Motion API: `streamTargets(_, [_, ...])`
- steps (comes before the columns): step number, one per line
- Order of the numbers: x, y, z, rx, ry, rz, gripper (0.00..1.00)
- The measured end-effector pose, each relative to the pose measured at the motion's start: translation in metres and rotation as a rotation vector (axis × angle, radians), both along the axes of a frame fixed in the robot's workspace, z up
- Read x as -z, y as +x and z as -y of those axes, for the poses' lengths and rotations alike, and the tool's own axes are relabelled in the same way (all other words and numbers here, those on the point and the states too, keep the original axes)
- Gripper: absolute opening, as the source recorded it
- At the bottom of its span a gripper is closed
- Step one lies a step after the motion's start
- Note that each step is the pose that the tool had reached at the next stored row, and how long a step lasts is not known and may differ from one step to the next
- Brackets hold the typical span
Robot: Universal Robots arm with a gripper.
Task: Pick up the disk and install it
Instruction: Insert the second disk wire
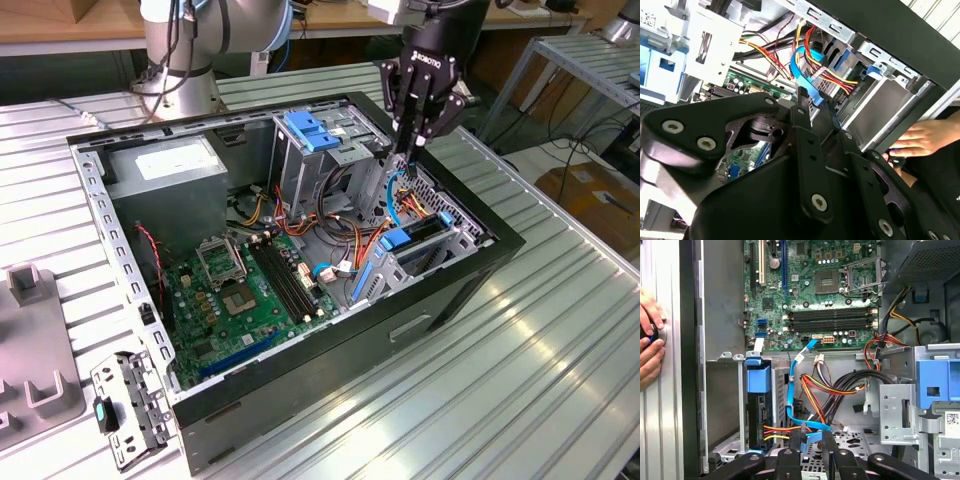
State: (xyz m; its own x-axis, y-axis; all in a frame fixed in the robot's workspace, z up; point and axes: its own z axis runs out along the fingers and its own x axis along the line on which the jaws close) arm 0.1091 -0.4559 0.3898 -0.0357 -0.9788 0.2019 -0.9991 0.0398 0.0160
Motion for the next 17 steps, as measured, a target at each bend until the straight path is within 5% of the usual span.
streamTargets(7, [0.0119, 0.0002, -0.0010, 0.000, -0.0110, 0.0000, 0.31])
streamTargets(17, [0.0184, 0.0003, -0.0033, 0.000, -0.0760, 0.0000, 0.31])
